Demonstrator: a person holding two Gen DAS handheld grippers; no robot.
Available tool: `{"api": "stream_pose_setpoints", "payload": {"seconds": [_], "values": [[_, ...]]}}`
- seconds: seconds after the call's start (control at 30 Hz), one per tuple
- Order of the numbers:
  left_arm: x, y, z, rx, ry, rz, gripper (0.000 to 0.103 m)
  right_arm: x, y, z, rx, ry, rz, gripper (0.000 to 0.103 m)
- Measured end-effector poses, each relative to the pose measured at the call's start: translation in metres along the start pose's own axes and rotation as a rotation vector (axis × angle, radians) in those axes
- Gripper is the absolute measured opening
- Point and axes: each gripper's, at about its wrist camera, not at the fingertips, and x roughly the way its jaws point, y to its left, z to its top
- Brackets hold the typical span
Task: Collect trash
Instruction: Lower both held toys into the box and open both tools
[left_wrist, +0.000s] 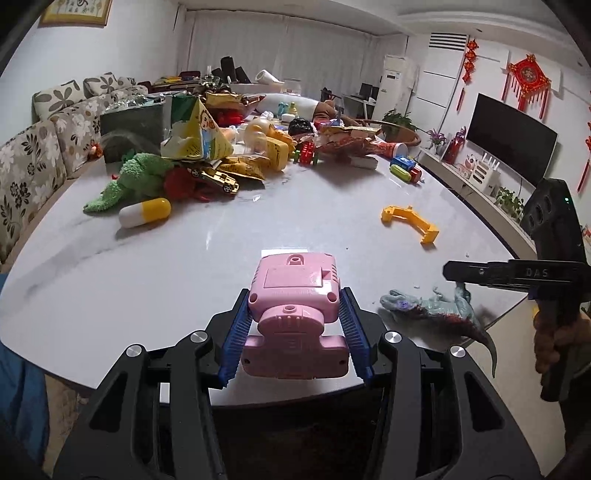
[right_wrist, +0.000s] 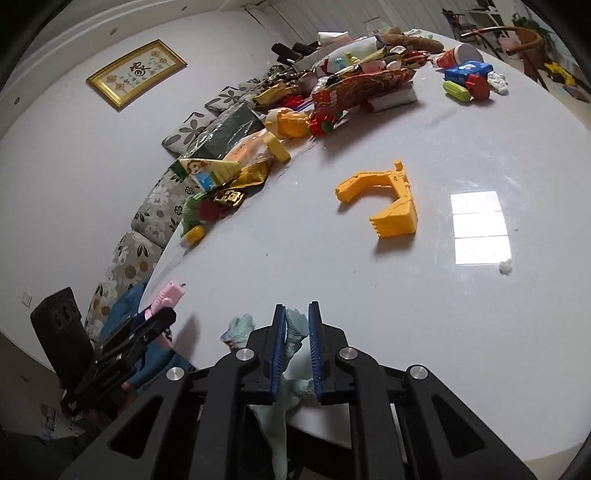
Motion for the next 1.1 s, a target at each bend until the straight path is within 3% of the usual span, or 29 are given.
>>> {"api": "stream_pose_setpoints", "payload": {"seconds": [0.3, 0.4, 0.67, 0.87, 1.1], "values": [[0.008, 0.002, 0.017, -0.049, -0.010, -0.018, 0.047, 0.022, -0.002, 0.071, 0.000, -0.072, -0.032, 0.013], [0.004, 0.004, 0.017, -0.044, -0.018, -0.003, 0.047, 0.020, 0.005, 0.073, -0.024, -0.085, -0.036, 0.013], [0.003, 0.007, 0.016, -0.041, -0.010, -0.016, 0.047, 0.005, 0.042, 0.067, -0.194, -0.167, -0.149, 0.013], [-0.022, 0.004, 0.010, -0.004, -0.028, -0.049, 0.047, -0.027, 0.067, 0.046, -0.240, -0.171, -0.098, 0.013], [-0.076, -0.012, -0.030, 0.157, 0.002, -0.076, 0.047, -0.064, 0.100, -0.028, -0.283, -0.026, 0.005, 0.013]]}}
